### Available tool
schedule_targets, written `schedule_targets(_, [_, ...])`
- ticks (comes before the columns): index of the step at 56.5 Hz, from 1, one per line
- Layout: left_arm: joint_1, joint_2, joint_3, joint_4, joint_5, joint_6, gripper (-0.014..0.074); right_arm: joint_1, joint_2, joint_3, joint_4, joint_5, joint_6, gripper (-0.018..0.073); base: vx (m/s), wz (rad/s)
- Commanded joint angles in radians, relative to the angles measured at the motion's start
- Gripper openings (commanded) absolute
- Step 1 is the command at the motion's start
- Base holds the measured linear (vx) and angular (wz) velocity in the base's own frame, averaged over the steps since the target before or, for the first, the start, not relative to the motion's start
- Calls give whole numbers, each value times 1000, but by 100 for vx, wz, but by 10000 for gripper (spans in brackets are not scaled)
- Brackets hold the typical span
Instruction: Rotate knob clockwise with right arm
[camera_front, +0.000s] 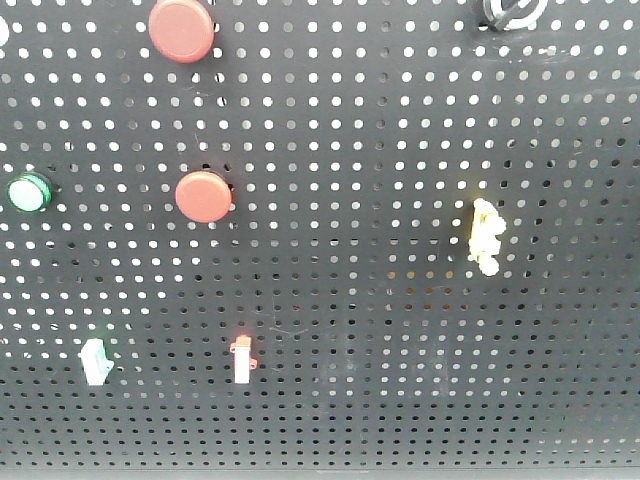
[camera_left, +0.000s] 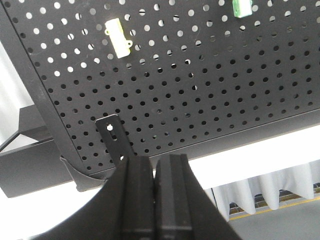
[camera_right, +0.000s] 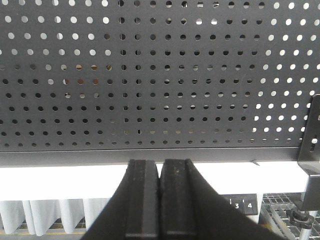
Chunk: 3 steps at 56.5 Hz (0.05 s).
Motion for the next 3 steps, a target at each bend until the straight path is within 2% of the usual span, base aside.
schedule_targets(1, [-9,11,16,-5,-83,-4,-6,-5,-11,8,-7,-72,-6,-11,0,0])
schedule_targets(3, [-9,11,16,-5,-83,-4,-6,-5,-11,8,-7,-72,-6,-11,0,0])
